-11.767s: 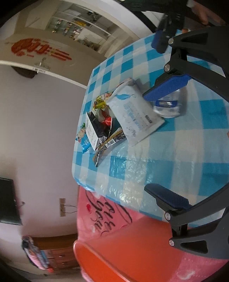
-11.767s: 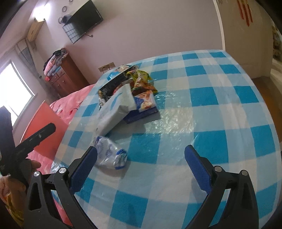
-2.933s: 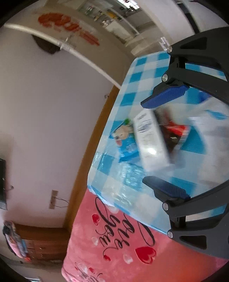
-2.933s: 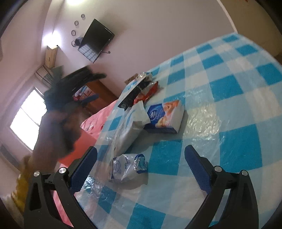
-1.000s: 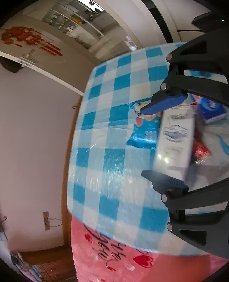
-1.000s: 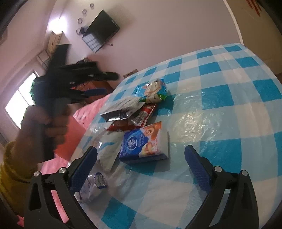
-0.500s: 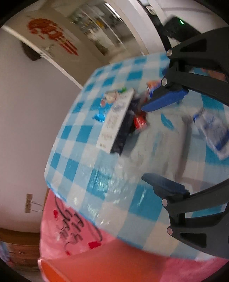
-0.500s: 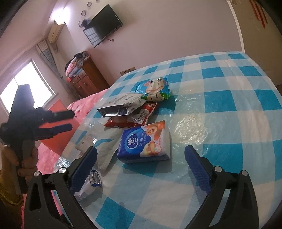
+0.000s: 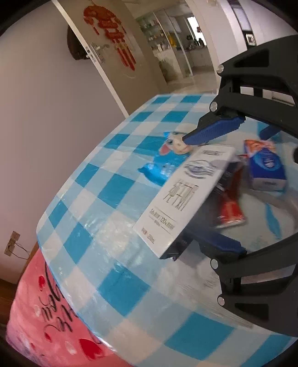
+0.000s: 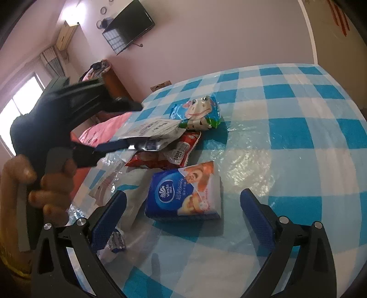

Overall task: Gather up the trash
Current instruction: 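Grasp the white milk carton with the left gripper while the right grasps the blue Vinda tissue pack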

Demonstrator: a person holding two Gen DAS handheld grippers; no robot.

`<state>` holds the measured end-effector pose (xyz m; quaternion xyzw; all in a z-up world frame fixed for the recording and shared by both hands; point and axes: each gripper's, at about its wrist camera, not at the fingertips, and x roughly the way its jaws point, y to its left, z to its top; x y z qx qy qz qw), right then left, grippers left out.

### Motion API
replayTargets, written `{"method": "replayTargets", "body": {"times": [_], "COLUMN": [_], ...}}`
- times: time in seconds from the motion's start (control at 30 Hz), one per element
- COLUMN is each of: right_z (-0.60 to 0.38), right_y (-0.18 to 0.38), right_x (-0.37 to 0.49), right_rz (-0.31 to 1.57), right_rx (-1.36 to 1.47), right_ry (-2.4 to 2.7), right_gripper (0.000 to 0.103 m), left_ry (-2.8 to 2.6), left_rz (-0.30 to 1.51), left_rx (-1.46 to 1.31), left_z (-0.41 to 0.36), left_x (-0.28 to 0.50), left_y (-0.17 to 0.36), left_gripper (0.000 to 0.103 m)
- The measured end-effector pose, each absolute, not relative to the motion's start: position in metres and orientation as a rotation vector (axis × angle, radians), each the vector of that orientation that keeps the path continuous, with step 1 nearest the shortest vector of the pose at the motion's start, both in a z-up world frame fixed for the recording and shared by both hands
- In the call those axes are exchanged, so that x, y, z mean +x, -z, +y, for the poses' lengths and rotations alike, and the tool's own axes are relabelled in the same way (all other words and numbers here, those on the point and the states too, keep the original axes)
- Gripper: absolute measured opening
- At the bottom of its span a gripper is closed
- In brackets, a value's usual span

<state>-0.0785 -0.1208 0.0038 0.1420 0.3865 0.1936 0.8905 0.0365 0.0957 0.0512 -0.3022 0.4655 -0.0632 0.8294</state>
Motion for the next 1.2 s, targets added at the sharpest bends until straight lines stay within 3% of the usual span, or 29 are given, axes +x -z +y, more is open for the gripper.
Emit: {"method": "replayTargets", "body": {"times": [0.47, 0.7, 0.77, 1.2], "right_z": [-0.120, -0.112, -0.109, -0.097], "right_y": [0.002, 0.002, 0.002, 0.002], "right_x": [-0.071, -0.071, -0.071, -0.071], "right_rz": [0.830, 0.834, 0.840, 0.856], "right_rx": [0.301, 0.244, 0.217, 0.135], "right_ry": [-0.404, -0.369, -0.363, -0.318], "right_gripper": [0.098, 0.098, 0.098, 0.098], "left_ry": [0.031, 0.029, 0.042, 0.074], "left_rz": [1.041, 1.023, 1.006, 0.985], "left_rx": [-0.356, -0.349, -0.360, -0.370], "left_z": [0.081, 0.084, 0.085, 0.104], "left_x": [0.075, 0.069, 0.066, 0.042], "left_y": [-0.040, -0.040, -0.043, -0.048], "left_gripper": [0.073, 0.069, 0.062, 0.059]}}
